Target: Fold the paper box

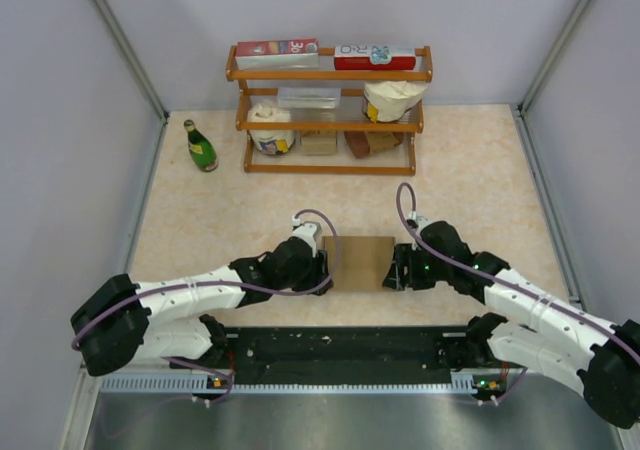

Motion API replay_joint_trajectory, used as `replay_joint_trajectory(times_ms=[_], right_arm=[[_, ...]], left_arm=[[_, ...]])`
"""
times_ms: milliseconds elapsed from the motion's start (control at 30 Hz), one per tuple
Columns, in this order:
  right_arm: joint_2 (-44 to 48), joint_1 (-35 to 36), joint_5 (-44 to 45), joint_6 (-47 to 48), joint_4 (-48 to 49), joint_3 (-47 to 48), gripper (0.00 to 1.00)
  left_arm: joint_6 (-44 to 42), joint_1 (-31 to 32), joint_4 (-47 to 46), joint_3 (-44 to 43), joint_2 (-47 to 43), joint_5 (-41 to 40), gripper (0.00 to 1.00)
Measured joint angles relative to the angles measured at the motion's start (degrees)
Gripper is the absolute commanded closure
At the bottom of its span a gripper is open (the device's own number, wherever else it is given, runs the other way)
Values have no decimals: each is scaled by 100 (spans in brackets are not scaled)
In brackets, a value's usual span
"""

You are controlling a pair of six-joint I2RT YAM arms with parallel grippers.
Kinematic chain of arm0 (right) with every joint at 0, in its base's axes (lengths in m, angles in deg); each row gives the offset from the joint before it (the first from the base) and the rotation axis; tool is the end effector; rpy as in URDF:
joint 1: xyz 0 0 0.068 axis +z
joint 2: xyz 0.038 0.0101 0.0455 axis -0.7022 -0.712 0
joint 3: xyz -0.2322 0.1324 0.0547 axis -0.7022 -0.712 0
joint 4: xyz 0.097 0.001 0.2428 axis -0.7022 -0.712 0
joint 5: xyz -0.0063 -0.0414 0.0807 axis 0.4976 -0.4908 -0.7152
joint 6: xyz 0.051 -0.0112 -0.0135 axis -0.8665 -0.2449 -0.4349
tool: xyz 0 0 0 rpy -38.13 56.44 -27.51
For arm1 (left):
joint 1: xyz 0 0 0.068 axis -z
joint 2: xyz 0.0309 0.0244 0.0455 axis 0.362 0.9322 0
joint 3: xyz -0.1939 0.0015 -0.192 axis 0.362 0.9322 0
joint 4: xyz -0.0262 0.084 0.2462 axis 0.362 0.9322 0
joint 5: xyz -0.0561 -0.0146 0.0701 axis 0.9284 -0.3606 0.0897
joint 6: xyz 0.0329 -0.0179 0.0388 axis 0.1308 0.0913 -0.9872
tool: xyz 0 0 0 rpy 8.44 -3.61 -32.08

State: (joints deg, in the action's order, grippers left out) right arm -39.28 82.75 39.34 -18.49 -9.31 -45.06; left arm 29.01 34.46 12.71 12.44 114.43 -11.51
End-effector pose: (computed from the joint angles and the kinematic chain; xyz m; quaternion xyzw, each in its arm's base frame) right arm 0.1322 0.1133 0.1928 -0.0736 0.9301 0.2833 0.2217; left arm 0.1307 -0.1872 0.1774 0.1131 0.9146 -0.2657 0.2831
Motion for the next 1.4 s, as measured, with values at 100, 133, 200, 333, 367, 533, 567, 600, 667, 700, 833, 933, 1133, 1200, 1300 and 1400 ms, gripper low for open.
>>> replay_joint_trajectory(times_ms=[100, 133, 200, 333, 367, 533, 567, 600, 667, 700, 833, 933, 1133, 1200, 1300, 1400], right_arm=[[-92, 0, -4, 2, 61, -2, 41], [-116, 0, -4, 2, 70, -2, 40], [-160, 0, -7, 13, 70, -2, 39], [-256, 0, 7, 66, 74, -2, 38], [-275, 2, 13, 85, 74, -2, 38], [-369, 2, 33, 155, 94, -4, 38], [-382, 2, 35, 166, 98, -4, 38], [-396, 2, 37, 173, 107, -4, 38], [-433, 2, 42, 201, 120, -4, 38], [-455, 2, 44, 210, 138, -4, 38], [-509, 2, 46, 223, 240, -4, 38], [-555, 4, 48, 262, 302, -4, 38], [-566, 4, 59, 387, 321, -4, 31], [-564, 7, 98, 431, 319, -4, 29], [-535, 9, 197, 505, 319, -4, 27], [-527, 9, 273, 566, 319, -4, 27]], left_arm=[[0, 0, -39, 31, 33, 0, 44], [0, 0, -42, 33, 35, -2, 44], [0, 0, -57, 33, 50, -2, 44], [-4, 0, -116, 33, 127, -4, 43], [-7, 0, -122, 33, 138, -4, 43], [-50, 0, -144, 33, 155, -7, 43], [-66, 0, -157, 33, 177, -7, 43], [-70, 0, -168, 33, 199, -9, 43], [-83, 0, -170, 33, 229, -9, 43], [-90, 0, -175, 33, 247, -7, 43], [-96, 0, -208, 33, 302, -9, 43], [-109, 0, -221, 33, 326, -7, 43], [-153, 0, -181, 33, 306, -50, 39], [-195, 0, -116, 33, 210, -94, 36], [-258, 0, -74, 33, -20, -214, 33], [-306, 0, -76, 33, -146, -313, 31]])
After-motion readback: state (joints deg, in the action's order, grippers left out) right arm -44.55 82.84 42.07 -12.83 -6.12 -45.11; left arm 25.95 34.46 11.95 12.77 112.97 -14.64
